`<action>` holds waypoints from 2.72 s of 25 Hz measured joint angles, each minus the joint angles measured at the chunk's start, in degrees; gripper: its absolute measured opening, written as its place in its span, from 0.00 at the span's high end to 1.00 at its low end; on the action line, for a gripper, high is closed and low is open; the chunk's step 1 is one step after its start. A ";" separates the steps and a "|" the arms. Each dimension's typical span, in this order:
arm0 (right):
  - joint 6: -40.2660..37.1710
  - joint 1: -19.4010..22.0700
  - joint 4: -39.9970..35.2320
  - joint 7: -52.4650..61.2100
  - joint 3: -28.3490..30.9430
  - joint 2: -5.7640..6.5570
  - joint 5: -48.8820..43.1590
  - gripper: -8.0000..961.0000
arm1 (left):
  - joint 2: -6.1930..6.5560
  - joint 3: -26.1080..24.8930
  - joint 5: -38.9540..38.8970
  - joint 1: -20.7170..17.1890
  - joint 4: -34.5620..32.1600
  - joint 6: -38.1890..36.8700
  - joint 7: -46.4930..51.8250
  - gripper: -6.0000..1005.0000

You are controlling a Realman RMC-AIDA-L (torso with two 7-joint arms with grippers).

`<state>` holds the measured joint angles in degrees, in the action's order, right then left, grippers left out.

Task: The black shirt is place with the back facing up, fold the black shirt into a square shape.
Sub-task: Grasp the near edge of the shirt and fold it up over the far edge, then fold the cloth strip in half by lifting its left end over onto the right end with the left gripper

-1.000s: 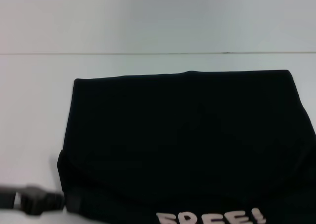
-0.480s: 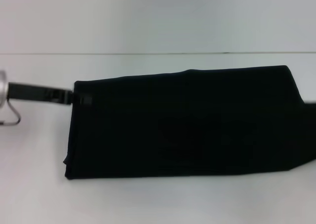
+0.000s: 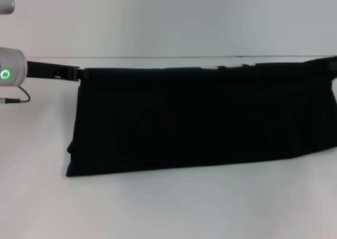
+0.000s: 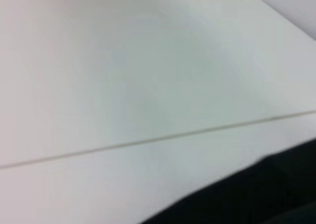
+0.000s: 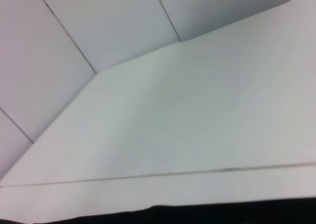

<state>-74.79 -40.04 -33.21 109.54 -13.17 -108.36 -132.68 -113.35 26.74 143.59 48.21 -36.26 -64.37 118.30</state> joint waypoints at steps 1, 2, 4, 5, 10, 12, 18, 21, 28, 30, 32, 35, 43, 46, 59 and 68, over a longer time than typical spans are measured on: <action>2.07 -0.94 1.07 0.42 -1.04 0.01 0.02 0.91 | -0.12 0.17 0.01 0.13 0.21 1.21 0.00 1.00; 3.80 -1.76 2.25 0.86 -2.18 -0.02 0.00 0.91 | -0.21 0.37 0.04 0.28 0.43 2.36 0.01 1.00; 10.19 -3.84 5.29 1.90 -5.67 -0.54 0.00 0.91 | -0.30 0.56 0.10 0.39 0.62 3.34 0.01 1.00; 10.19 -3.84 5.29 1.90 -5.67 -0.54 0.00 0.91 | -0.53 1.20 0.10 0.55 0.91 5.12 0.01 1.00; 18.24 -6.12 7.74 2.28 -8.11 -1.86 0.03 0.91 | -1.88 1.97 -0.07 0.59 1.00 10.50 -0.17 1.00; 19.97 -6.80 7.95 2.22 -8.63 -2.24 0.04 0.91 | -2.28 2.78 -0.07 0.67 1.15 12.96 -0.21 1.00; 22.53 -8.50 7.78 2.01 -10.03 -2.68 0.14 0.91 | -2.98 4.17 -0.17 0.97 1.65 16.95 -0.08 1.00; 23.38 -9.54 7.54 1.93 -10.33 -2.82 0.15 0.91 | -3.09 4.19 -0.19 1.30 1.65 17.55 0.01 1.00; 25.89 -11.06 8.12 1.93 -11.05 -3.22 0.15 0.91 | -3.45 4.20 -0.25 1.69 1.73 19.16 0.05 1.00; 26.75 -11.20 8.26 2.38 -11.26 -3.51 0.14 0.91 | -4.01 4.20 -0.26 1.66 1.78 20.19 0.01 1.00; 27.40 -11.35 8.67 2.79 -11.37 -3.69 0.11 0.91 | -4.47 4.19 -0.26 1.65 2.18 21.38 -0.16 1.00; 28.26 -11.47 9.11 2.89 -12.65 -3.90 0.00 0.90 | -5.08 4.25 -0.26 1.75 3.71 23.98 -0.27 1.00; 32.30 -10.12 7.60 4.72 -13.51 -3.40 0.08 0.66 | -6.57 3.90 -0.29 1.48 5.20 31.72 0.08 0.76; 30.09 -9.62 7.04 6.90 -13.87 -1.85 0.11 0.59 | -6.44 3.70 -1.25 1.05 5.35 32.35 0.52 0.65; 5.15 -1.92 -0.07 14.70 -14.17 0.48 -0.30 0.22 | -4.81 3.83 -3.16 -6.70 -7.59 1.71 7.48 0.28; 2.90 1.74 -0.21 17.27 -15.05 1.59 -3.98 0.22 | -5.18 3.97 -2.57 -12.12 -11.36 -3.38 10.67 0.11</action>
<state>-71.88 -38.30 -33.42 126.82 -28.22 -106.77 -136.66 -118.53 30.72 141.02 36.09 -47.62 -67.75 128.96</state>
